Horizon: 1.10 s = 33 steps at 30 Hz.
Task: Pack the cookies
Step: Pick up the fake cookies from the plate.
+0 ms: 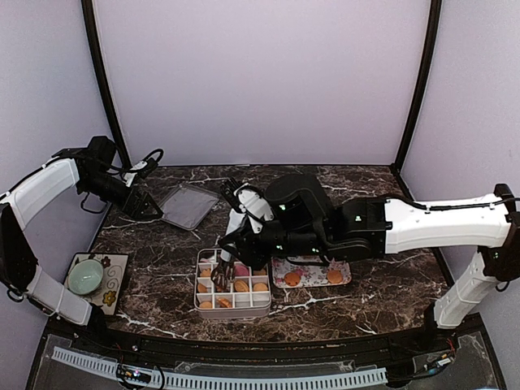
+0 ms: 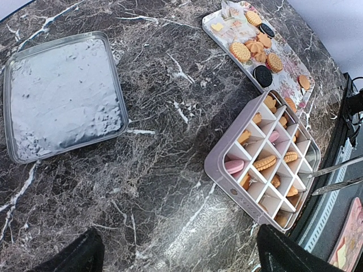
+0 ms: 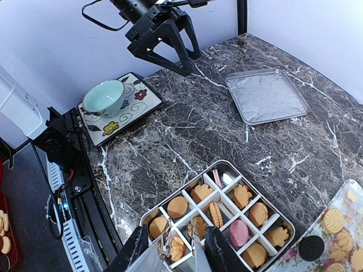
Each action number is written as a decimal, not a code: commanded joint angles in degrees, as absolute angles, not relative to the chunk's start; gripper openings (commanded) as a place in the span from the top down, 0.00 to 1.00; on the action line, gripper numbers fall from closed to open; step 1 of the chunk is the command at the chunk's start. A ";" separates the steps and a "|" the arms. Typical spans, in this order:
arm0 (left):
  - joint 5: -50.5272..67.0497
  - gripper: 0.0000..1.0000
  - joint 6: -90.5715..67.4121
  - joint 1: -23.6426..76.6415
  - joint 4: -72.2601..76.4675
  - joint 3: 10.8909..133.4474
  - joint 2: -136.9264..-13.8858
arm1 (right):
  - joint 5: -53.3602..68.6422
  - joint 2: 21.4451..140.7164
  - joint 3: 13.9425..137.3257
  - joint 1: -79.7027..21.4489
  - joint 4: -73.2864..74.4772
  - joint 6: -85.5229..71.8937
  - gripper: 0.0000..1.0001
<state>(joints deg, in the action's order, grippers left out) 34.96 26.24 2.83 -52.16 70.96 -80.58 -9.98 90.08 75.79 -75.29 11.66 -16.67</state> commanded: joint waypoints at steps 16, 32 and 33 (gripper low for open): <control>32.30 0.01 25.31 2.47 -51.98 70.14 -79.21 | -19.38 72.27 59.42 -53.64 11.94 -13.96 0.65; 28.77 0.01 23.46 1.72 -49.24 68.72 -78.61 | -20.90 73.35 50.22 -49.53 3.98 -15.38 0.57; 28.94 0.01 23.54 1.70 -49.36 68.73 -78.66 | -20.84 73.65 50.12 -49.49 3.51 -15.43 0.57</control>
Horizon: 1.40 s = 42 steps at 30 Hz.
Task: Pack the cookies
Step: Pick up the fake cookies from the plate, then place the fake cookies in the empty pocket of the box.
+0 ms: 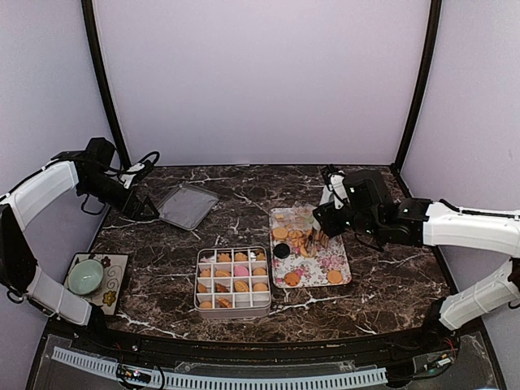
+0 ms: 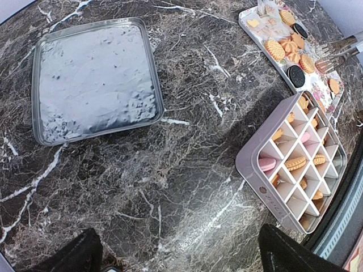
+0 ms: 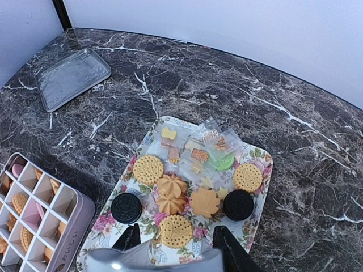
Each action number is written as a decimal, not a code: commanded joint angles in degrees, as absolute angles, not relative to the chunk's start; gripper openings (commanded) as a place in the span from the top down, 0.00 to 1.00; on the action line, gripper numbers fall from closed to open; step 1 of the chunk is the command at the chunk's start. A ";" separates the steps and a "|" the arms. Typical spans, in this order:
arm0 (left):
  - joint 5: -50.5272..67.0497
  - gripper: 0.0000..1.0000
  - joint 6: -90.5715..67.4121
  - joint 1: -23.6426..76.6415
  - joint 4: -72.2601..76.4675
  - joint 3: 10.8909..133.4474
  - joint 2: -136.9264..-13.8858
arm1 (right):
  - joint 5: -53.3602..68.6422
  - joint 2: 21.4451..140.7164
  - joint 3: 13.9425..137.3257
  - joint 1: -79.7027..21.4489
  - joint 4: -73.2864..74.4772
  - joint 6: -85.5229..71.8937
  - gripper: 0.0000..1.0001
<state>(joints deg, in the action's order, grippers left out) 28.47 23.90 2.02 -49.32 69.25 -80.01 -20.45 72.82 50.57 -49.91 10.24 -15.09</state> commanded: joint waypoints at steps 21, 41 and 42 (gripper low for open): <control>30.31 0.02 24.08 1.68 -50.33 69.94 -78.93 | -20.14 77.26 45.35 -50.74 -3.90 -16.32 0.58; 31.01 0.03 24.21 1.69 -50.72 70.09 -79.10 | -20.00 69.00 53.23 -56.60 2.27 -15.36 1.00; 31.00 0.03 24.23 1.75 -50.71 70.01 -79.09 | -19.88 69.30 54.31 -57.97 2.78 -15.11 1.00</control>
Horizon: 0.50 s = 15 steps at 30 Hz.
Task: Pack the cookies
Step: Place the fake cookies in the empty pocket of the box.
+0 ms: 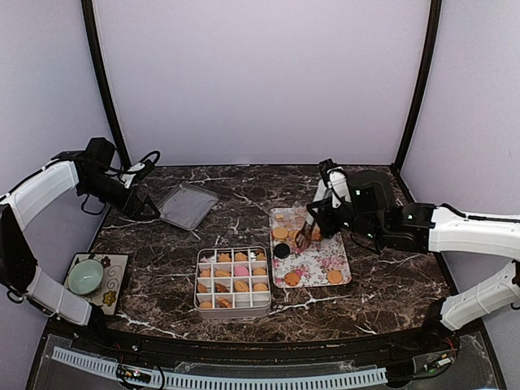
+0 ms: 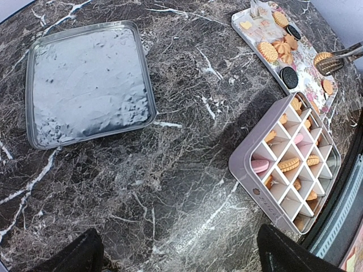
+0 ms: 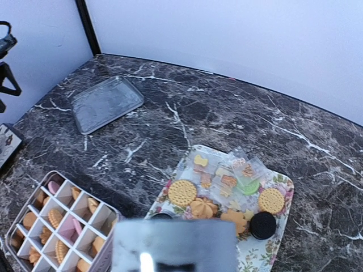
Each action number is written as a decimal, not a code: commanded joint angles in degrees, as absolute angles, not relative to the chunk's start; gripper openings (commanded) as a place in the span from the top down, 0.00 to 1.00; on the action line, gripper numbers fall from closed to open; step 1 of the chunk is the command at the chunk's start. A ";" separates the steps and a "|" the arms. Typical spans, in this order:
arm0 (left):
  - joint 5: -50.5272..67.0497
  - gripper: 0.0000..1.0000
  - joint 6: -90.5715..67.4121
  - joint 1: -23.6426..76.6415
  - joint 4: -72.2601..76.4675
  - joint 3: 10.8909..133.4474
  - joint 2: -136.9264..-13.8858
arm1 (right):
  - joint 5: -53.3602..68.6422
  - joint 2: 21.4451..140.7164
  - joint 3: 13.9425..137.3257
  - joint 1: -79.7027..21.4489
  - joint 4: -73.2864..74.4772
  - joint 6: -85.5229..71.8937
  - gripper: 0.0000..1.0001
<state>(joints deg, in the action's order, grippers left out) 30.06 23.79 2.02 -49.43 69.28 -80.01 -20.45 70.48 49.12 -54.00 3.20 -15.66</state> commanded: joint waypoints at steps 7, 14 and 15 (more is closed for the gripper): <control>31.33 0.04 23.92 1.70 -50.58 69.70 -79.19 | -17.06 76.03 62.72 -69.01 3.03 -14.96 1.00; 30.99 0.04 24.08 1.73 -50.71 69.50 -78.84 | -16.44 86.18 70.62 -76.47 5.62 -13.94 1.00; 31.08 0.04 24.08 1.75 -50.67 69.47 -78.77 | -16.41 86.96 71.11 -76.93 5.96 -13.83 1.00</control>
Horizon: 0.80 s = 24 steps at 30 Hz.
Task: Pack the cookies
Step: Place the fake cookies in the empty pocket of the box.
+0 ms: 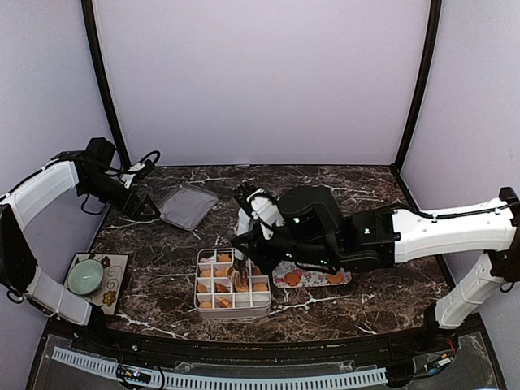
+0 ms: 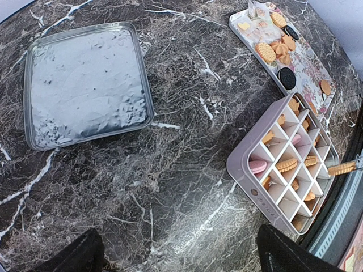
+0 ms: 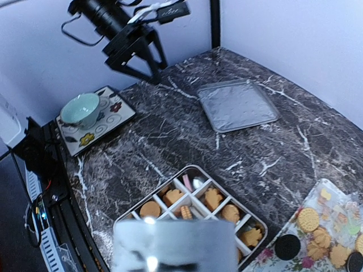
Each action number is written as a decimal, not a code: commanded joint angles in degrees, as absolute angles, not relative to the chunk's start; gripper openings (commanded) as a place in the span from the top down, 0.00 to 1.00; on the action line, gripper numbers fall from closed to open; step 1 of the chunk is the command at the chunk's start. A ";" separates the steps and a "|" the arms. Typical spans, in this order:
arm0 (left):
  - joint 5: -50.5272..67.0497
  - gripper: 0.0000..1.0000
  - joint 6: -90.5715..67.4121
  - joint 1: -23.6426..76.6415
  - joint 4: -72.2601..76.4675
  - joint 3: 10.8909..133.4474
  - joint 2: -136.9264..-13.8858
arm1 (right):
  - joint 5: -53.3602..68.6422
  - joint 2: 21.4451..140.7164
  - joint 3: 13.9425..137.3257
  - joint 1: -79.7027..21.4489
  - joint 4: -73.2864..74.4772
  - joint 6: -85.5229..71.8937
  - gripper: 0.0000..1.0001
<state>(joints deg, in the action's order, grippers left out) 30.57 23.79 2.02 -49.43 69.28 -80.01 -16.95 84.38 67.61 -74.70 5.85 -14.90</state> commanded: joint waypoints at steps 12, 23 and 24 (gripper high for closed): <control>31.46 0.04 24.07 1.72 -50.54 68.99 -78.66 | -16.76 88.21 70.97 -78.78 8.03 -15.09 1.00; 31.41 0.04 24.26 1.70 -50.63 68.70 -78.39 | -15.68 88.73 71.10 -79.02 9.45 -15.92 0.82; 31.50 0.04 24.27 1.72 -50.67 68.73 -78.46 | -15.88 88.57 71.10 -79.06 9.63 -15.91 0.77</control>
<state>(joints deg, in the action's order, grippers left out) 30.63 23.81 2.02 -49.43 69.28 -80.01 -15.84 89.14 69.10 -78.35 10.83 -15.20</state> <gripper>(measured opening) 0.960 0.223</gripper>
